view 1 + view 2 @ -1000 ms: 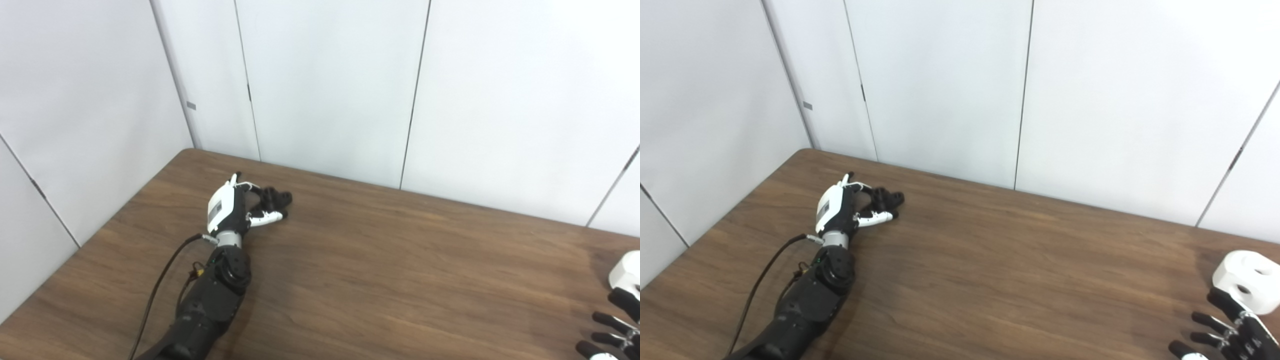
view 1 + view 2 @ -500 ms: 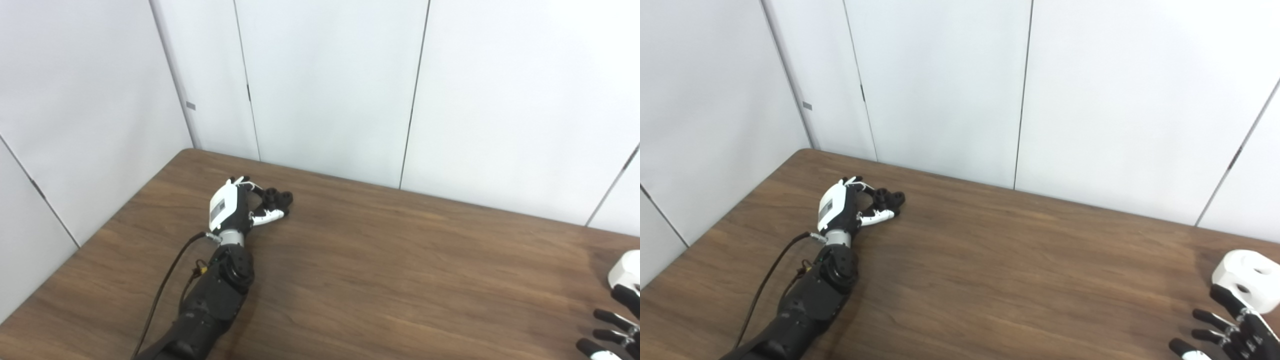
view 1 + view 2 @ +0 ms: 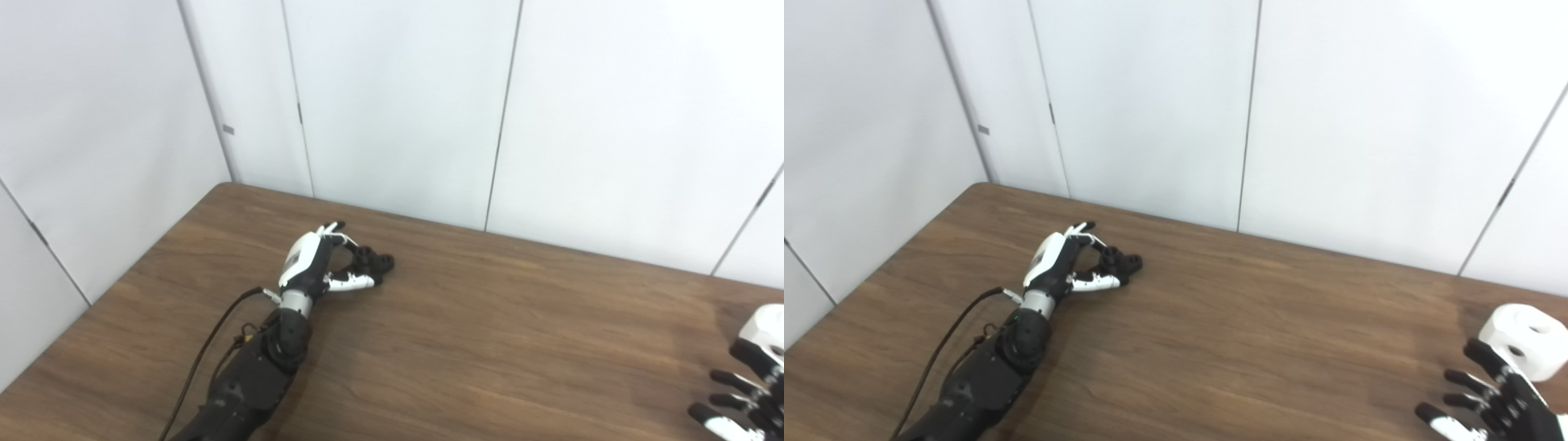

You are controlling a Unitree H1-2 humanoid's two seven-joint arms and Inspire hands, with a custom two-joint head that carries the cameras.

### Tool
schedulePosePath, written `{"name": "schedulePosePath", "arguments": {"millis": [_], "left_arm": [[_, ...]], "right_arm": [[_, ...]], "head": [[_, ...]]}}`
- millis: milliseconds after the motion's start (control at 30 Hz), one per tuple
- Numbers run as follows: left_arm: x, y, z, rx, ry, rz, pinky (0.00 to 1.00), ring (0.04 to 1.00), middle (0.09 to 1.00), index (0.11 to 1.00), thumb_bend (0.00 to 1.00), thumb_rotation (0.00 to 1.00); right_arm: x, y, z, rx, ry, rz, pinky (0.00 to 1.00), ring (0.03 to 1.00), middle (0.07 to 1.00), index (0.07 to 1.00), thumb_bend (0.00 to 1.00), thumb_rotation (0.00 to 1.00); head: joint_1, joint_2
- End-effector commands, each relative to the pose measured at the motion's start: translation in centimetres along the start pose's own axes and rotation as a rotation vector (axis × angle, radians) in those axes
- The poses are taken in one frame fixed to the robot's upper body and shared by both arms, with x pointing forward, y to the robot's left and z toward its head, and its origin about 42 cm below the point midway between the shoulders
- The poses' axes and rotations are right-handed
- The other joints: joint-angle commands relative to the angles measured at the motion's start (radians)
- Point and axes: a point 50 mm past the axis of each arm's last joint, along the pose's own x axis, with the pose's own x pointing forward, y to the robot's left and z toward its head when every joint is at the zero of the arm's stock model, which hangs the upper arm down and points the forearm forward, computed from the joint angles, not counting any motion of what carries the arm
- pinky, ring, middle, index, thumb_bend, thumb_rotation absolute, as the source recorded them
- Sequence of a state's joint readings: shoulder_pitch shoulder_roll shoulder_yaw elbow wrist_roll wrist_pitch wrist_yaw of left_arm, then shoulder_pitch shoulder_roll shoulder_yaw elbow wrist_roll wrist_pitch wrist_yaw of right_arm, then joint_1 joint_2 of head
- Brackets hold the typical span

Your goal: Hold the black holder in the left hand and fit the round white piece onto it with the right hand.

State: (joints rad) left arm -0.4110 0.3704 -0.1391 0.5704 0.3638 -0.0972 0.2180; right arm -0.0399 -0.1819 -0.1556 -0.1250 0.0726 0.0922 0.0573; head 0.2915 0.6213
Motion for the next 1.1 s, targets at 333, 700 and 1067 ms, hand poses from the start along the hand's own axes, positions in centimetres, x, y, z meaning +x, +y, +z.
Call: {"name": "schedulePosePath", "arguments": {"millis": [333,700,1067], "left_arm": [[-3.8,-11.0,6.7,-0.021,-0.226,-0.444,1.00,1.000,0.967,0.482,0.53,0.06],[-6.6,-17.8,9.7,0.001,-0.343,-0.636,1.00,1.000,0.973,0.481,0.52,0.06],[-7.2,-19.4,10.7,0.038,-0.384,-0.729,1.00,1.000,0.969,0.481,0.52,0.06]], "right_arm": [[0.9,1.0,1.7,-0.042,-0.150,0.009,0.55,0.696,0.822,0.788,0.80,0.15],[1.1,2.9,2.5,-0.049,-0.184,0.029,0.55,0.712,0.846,0.806,0.73,0.11],[1.4,3.4,3.9,-0.075,-0.212,0.028,0.59,0.717,0.849,0.818,0.72,0.15]], "head": [[-0.120,0.022],[-0.236,0.044],[-0.361,0.065]]}}
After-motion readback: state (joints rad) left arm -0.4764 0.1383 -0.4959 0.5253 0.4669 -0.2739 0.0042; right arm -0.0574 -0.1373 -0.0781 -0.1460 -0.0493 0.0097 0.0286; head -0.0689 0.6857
